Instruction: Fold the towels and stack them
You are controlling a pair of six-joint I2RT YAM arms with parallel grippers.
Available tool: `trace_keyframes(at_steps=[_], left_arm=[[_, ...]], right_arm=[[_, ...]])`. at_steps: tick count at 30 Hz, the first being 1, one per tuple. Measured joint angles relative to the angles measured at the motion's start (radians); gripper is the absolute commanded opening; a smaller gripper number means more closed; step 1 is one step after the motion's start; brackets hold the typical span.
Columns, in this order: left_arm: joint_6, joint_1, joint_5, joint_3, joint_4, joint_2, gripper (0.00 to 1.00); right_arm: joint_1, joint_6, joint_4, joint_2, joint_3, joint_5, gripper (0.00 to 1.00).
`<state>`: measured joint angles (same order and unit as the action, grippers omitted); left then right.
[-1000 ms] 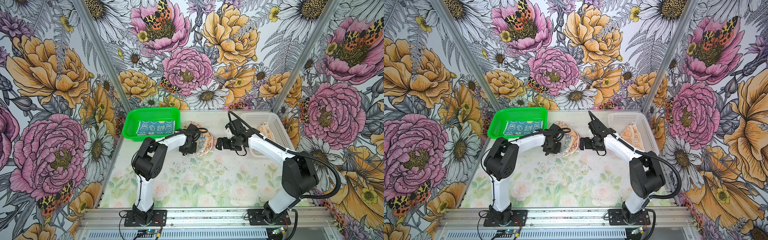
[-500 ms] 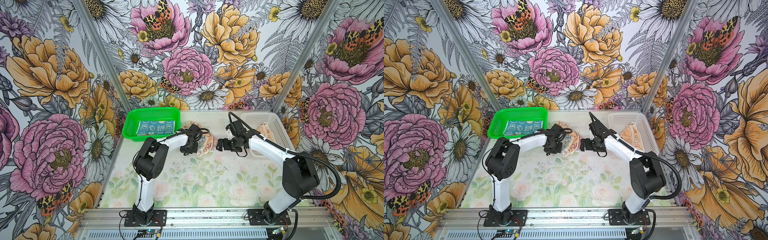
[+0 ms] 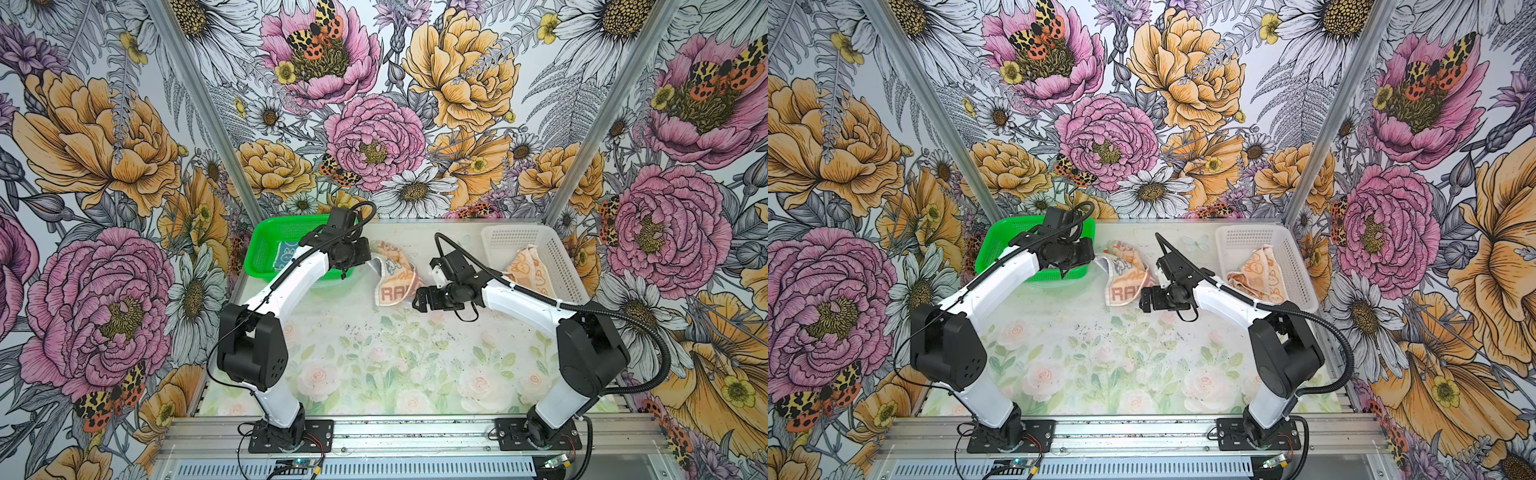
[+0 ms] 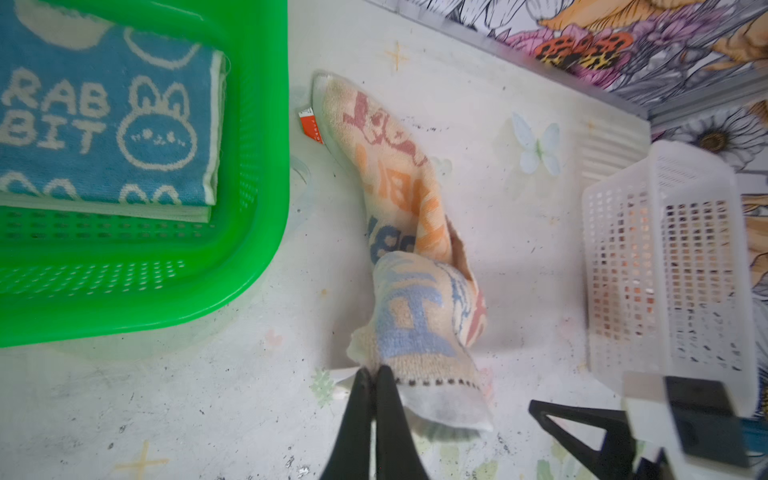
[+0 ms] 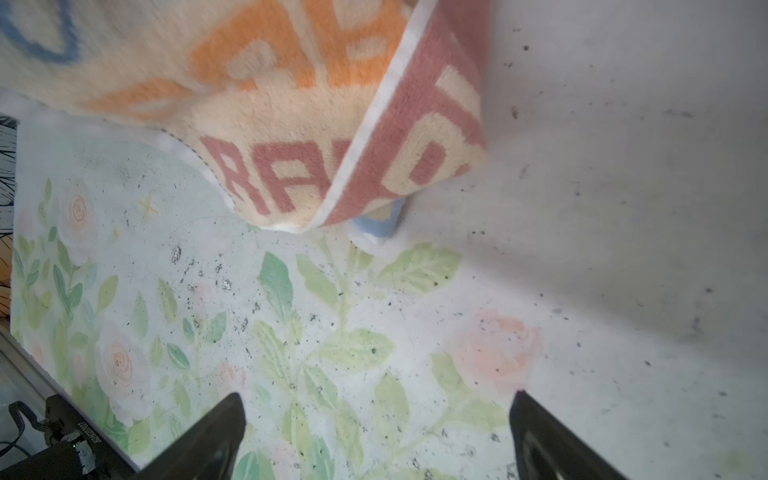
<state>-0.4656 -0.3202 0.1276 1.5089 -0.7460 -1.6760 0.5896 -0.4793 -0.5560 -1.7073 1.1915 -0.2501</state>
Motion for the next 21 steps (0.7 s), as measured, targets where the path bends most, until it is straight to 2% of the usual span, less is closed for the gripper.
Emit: trace_keyframes(at_steps=[9,13,21], left_arm=[[0.0,0.031,0.031,-0.087,-0.002,-0.01,0.0],[-0.001,0.061,0.061,-0.117,0.002,-0.01,0.0],[0.0,0.089,0.077,-0.142,0.013,-0.01,0.0]], right_arm=[[0.146,0.0,0.036,-0.147,0.162,0.1,0.96],[0.18,-0.013,0.09,-0.197,0.202,0.138,0.93],[0.136,-0.132,0.121,-0.357,0.305,0.159,0.76]])
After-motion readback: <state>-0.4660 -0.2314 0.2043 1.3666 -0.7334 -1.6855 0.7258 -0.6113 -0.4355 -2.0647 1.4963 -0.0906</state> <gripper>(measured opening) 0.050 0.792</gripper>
